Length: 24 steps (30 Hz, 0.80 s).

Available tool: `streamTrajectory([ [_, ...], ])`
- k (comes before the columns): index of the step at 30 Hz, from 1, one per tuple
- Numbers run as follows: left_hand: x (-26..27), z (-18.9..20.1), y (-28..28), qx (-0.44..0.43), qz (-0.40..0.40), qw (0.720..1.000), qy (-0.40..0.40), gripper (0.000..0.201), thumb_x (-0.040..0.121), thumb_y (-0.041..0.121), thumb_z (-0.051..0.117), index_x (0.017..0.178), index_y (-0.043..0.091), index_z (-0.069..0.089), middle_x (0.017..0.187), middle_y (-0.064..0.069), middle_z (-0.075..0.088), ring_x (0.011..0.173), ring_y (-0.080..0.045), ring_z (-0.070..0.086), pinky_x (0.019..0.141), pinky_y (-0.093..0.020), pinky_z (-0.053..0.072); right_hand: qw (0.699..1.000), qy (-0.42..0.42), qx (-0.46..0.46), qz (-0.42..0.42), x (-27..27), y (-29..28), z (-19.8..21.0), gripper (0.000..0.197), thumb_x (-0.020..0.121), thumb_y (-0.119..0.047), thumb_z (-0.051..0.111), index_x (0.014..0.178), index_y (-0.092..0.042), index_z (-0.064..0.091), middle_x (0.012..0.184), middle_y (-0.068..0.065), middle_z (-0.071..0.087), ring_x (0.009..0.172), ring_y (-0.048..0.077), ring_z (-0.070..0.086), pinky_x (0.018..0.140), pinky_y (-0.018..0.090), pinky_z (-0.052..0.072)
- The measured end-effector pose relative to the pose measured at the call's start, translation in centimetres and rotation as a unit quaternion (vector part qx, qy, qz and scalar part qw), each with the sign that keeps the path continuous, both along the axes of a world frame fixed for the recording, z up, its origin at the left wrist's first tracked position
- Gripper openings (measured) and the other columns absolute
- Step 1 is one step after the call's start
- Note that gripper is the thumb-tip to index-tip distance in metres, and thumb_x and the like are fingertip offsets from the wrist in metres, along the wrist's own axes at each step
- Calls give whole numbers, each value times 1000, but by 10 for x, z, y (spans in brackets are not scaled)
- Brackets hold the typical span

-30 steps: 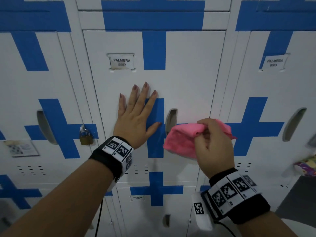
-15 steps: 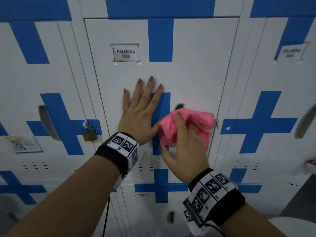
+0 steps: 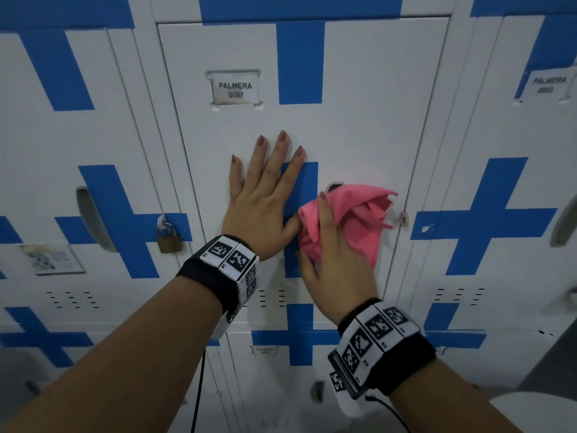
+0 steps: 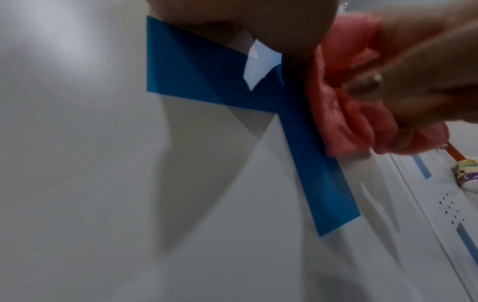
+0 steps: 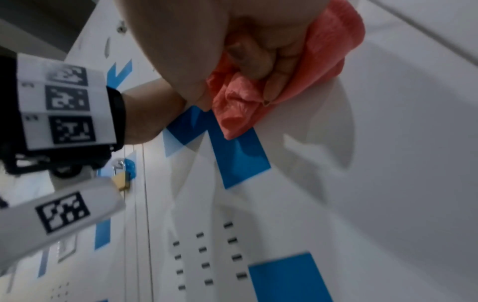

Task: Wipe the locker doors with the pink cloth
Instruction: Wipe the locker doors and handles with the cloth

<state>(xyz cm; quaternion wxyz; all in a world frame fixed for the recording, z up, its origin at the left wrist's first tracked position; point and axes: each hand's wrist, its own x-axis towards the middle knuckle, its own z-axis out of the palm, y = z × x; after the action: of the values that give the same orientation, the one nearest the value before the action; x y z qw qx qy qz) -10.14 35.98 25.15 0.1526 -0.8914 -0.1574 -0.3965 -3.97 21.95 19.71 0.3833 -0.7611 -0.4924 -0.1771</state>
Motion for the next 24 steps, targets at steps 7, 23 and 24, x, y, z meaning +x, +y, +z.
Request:
streamTrajectory([
  [7, -1, 1, 0, 6, 9, 1000, 1, 80, 89, 56, 41, 151, 22, 4, 158, -2, -6, 143, -21, -16, 113, -53, -8, 994, -81, -54, -55, 11, -9, -17, 79, 87, -24, 62, 149, -19, 14, 96, 12, 67, 51, 14, 55, 41, 20, 41],
  [23, 0, 1, 1, 7, 12, 1000, 0, 79, 90, 58, 38, 151, 23, 0, 157, 0, -10, 143, -21, -17, 113, -53, -9, 991, 78, 104, 39, 8, -8, -12, 92, 83, -23, 67, 150, -27, 4, 144, 4, 38, 130, 15, 37, 110, 40, 34],
  [24, -1, 1, 1, 6, 11, 1000, 2, 80, 90, 58, 38, 151, 23, 0, 158, -1, -9, 143, -21, -16, 113, -53, -9, 986, 99, 121, 54, 10, -6, -9, 95, 81, -21, 69, 150, -27, 4, 144, -2, 35, 132, 11, 35, 109, 41, 35],
])
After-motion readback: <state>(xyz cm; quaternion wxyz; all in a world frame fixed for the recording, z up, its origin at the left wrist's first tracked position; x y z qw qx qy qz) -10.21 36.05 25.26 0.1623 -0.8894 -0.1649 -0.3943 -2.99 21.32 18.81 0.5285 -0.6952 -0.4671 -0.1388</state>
